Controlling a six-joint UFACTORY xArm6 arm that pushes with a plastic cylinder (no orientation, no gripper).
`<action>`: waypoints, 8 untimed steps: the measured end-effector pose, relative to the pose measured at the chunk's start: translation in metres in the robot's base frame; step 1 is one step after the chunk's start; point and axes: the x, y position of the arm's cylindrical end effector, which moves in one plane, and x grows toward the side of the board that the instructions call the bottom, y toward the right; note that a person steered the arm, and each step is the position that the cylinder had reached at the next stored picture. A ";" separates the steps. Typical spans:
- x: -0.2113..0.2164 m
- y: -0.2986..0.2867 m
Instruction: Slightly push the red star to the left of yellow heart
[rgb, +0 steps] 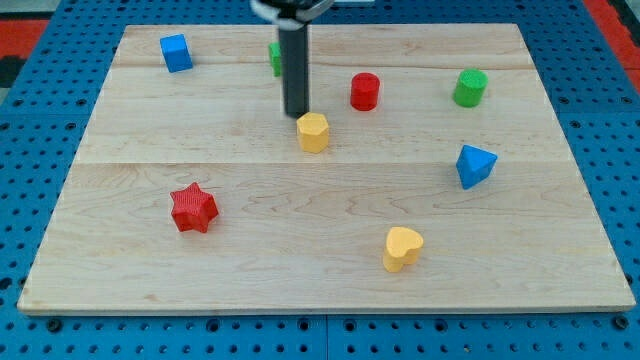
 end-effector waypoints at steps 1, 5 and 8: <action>0.068 -0.003; 0.114 -0.127; 0.017 -0.051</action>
